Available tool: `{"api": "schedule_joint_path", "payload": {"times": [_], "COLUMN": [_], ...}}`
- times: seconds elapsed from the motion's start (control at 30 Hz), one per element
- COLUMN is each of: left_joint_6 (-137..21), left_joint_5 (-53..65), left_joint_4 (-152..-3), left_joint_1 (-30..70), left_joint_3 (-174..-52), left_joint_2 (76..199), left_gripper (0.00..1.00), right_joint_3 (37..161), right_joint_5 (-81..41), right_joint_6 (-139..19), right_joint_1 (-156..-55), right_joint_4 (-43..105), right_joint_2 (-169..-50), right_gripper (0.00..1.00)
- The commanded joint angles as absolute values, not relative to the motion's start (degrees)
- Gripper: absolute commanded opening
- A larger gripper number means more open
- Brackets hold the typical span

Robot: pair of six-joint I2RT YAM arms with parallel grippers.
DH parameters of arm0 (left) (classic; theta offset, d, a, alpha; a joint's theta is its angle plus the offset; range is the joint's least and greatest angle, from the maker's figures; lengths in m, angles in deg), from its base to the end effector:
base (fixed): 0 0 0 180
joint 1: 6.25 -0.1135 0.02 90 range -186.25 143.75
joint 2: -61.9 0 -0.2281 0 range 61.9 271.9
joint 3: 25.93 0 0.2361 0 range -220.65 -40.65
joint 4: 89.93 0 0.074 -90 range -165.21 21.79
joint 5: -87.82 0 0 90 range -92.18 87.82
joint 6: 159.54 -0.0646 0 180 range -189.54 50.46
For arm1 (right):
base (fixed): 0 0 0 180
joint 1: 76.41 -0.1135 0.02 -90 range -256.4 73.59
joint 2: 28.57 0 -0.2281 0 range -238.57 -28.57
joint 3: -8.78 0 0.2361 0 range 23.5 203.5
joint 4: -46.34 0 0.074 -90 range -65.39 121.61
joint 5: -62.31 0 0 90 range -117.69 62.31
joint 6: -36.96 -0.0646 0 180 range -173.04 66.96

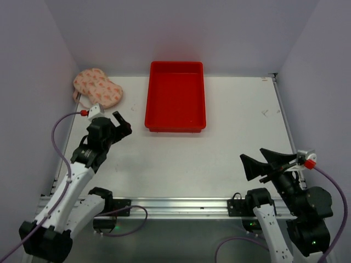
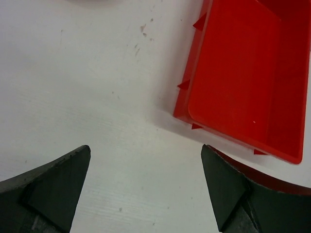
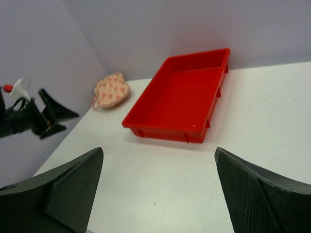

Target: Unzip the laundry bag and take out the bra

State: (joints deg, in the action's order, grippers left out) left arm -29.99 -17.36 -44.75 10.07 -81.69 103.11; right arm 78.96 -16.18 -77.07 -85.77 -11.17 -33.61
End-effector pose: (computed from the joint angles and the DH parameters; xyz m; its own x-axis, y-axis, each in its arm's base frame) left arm 0.1912 -0.0384 0.2536 -0.4120 -0.5197 -0.7484 -0.2690 0.8542 -0.4450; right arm 0.0257 0.0173 0.3660 -0.0247 0.4003 -0.9160 -0.3771 0.8449 0.3794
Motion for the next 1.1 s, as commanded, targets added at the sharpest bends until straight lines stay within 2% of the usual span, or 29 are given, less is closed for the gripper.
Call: {"api": "schedule_joint_path", "payload": {"times": [0.0, 0.13, 0.33, 0.63, 0.7, 0.83, 0.93, 0.97, 1.03, 1.07], "left_joint_6": [-25.51, -21.30, -15.14, -9.70, -9.68, -11.00, -10.92, -11.09, -12.14, -12.32], "left_joint_5": [-18.80, -13.79, -9.21, -4.56, -3.59, -4.02, -2.44, -2.44, -2.44, -1.05], "left_joint_4": [-63.23, -73.32, -88.62, -107.36, -113.15, -113.36, -112.57, -112.83, -113.53, -113.18], "left_joint_1": [6.86, -4.02, -13.26, -17.40, -17.68, -18.02, -18.73, -18.73, -18.82, -18.82], "left_joint_3": [-84.14, -85.04, -87.15, -92.68, -93.21, -98.38, -101.64, -101.65, -101.12, -100.86], "left_joint_2": [115.36, 127.80, 144.85, 167.00, 170.33, 176.15, 179.49, 179.76, 179.15, 178.54], "left_gripper": [1.00, 1.00, 1.00, 1.00, 0.97, 0.92, 0.76, 0.57, 0.33, 0.10], "right_joint_3": [75.98, 73.25, 66.49, 63.67, 63.40, 62.96, 63.14, 63.23, 62.96, 62.70], "right_joint_5": [-9.33, -6.78, 1.31, 4.13, 3.51, 2.80, 4.39, 4.30, 2.99, 2.46], "right_joint_6": [-77.65, -79.31, -83.09, -79.68, -79.50, -80.38, -80.12, -79.94, -79.76, -79.94], "right_joint_1": [-85.63, -85.63, -85.63, -85.63, -85.63, -85.63, -85.63, -85.63, -85.63, -85.63], "right_joint_4": [-8.03, -5.31, 4.71, 8.76, 9.11, 9.99, 10.52, 10.61, 10.43, 10.61], "right_joint_2": [-34.20, -34.72, -33.50, -36.22, -37.09, -39.47, -40.70, -40.79, -40.79, -40.70], "right_gripper": [0.99, 0.99, 0.99, 0.99, 0.99, 0.99, 0.99, 0.99, 0.99, 0.99]}}
